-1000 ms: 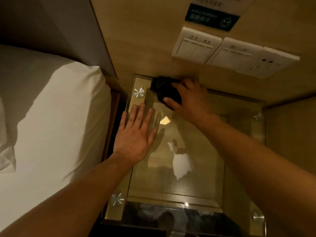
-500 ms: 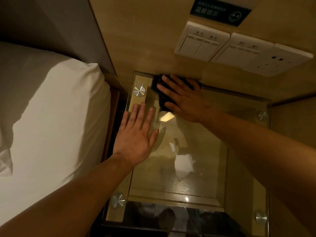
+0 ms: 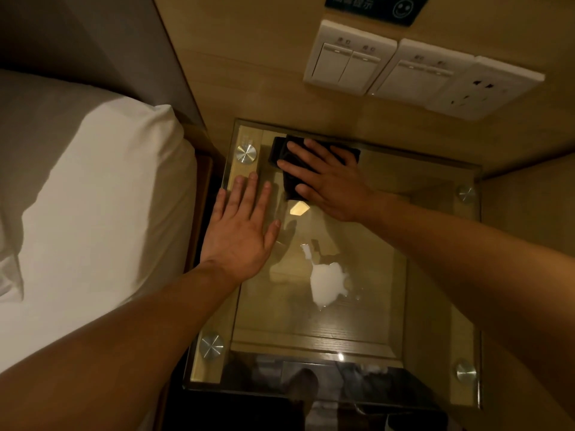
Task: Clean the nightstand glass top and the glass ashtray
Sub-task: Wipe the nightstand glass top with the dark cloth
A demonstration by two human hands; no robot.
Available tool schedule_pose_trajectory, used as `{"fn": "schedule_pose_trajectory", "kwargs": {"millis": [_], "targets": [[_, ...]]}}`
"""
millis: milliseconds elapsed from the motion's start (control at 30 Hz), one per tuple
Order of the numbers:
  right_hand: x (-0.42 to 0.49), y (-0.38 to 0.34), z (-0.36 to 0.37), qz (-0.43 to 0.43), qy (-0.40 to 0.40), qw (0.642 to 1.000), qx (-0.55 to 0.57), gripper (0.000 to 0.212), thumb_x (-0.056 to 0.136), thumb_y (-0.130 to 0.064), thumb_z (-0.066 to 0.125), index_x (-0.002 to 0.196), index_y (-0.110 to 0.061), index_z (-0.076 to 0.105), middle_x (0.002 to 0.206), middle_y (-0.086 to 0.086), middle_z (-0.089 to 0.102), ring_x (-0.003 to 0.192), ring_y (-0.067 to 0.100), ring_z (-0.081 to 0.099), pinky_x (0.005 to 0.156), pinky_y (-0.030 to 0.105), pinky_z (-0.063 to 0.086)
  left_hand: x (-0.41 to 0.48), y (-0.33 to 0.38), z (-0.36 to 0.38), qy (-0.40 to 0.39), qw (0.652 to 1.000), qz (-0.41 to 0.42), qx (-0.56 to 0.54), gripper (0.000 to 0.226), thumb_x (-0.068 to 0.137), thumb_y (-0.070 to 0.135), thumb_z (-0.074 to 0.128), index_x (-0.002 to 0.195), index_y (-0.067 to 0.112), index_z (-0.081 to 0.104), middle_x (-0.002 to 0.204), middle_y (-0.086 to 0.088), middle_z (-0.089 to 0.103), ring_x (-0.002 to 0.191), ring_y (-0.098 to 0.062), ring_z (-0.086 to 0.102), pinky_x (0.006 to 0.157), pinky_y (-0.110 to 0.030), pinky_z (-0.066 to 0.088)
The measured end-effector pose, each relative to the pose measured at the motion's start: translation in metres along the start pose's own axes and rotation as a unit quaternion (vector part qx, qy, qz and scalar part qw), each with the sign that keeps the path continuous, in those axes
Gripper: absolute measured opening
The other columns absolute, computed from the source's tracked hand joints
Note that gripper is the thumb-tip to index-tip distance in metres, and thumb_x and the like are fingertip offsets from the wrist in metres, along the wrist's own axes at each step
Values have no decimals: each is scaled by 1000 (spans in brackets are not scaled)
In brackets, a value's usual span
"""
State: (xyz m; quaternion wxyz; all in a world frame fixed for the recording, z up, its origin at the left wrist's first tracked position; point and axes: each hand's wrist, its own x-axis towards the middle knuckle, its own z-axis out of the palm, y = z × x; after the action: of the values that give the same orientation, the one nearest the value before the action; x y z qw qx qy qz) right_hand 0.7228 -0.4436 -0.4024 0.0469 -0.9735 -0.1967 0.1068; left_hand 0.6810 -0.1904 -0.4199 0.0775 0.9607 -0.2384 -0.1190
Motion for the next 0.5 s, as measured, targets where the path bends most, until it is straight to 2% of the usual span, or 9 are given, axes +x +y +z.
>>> {"fn": "schedule_pose_trajectory", "kwargs": {"millis": [500], "targets": [[-67,-39,20,-7,-2,999,-31,55,108,-52,22,161,-43,16,172,-6,10,159,24,10,119,53,19,-1,0,-4,-1,1000,2,-6,71,108,60,6,168,23,-6,176,-6,-12,161,-23,-16,131,-48,-5]]}}
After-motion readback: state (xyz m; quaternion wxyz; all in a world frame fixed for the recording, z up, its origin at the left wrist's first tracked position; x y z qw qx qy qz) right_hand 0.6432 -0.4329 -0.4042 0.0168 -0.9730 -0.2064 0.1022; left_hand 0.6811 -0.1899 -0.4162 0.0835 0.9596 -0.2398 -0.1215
